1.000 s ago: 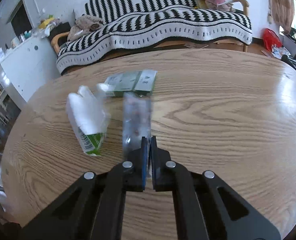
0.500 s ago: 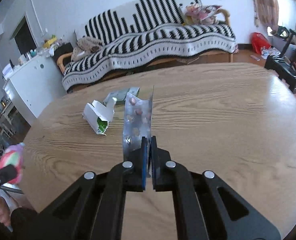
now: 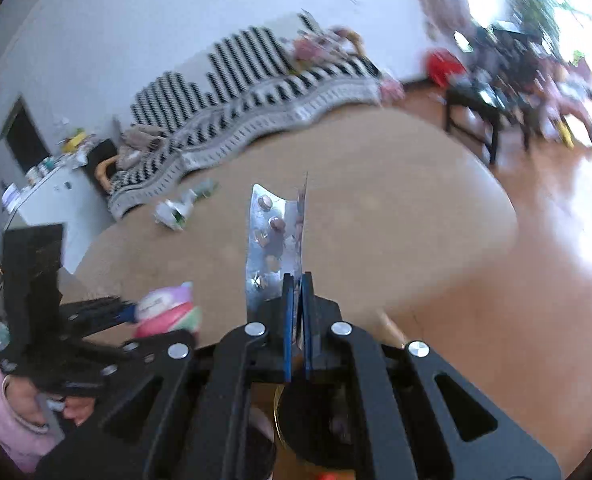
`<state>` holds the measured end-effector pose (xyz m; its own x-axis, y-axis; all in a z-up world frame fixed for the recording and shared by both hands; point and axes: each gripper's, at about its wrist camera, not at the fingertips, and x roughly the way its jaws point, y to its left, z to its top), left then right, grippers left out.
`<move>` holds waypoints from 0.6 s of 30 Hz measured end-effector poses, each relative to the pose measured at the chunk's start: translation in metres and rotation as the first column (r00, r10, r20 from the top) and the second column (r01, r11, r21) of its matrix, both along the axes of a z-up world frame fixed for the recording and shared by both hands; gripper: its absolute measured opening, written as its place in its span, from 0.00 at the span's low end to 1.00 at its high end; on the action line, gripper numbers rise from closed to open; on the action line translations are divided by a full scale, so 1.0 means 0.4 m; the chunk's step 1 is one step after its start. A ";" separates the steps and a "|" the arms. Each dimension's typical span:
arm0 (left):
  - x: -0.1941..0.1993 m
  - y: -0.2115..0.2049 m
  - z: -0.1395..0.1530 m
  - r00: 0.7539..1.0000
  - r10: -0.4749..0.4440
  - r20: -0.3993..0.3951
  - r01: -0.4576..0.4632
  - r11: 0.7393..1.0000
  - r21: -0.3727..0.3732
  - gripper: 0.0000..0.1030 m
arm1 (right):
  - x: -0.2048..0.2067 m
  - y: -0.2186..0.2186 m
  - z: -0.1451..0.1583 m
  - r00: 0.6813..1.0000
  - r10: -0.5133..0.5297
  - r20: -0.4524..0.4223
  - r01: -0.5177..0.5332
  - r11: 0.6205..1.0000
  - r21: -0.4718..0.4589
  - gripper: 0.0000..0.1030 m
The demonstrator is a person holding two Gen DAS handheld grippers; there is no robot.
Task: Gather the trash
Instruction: 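Carry the plush toy and blister pack over the bin and open both tools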
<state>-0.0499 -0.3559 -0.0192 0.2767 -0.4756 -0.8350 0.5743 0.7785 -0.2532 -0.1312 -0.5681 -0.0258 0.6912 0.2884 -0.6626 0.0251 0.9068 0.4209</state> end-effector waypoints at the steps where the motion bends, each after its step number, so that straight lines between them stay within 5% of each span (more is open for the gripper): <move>1: -0.012 -0.029 -0.032 0.999 -0.031 -0.027 0.032 0.999 0.020 0.61 | -0.025 -0.014 -0.037 0.999 -0.020 -0.032 0.021 0.999 0.032 0.04; 4: -0.066 -0.118 -0.156 0.980 -0.160 -0.120 0.172 0.981 0.093 0.61 | -0.098 -0.052 -0.178 0.983 -0.073 -0.169 0.098 0.984 0.146 0.04; 9: -0.081 -0.162 -0.246 0.966 -0.188 -0.177 0.217 0.962 0.163 0.59 | -0.110 -0.076 -0.305 0.949 -0.112 -0.294 0.174 0.966 0.192 0.04; 18: -0.065 -0.143 -0.298 0.956 -0.175 -0.234 0.215 0.964 0.157 0.58 | -0.085 -0.077 -0.339 0.937 -0.106 -0.332 0.182 0.961 0.207 0.04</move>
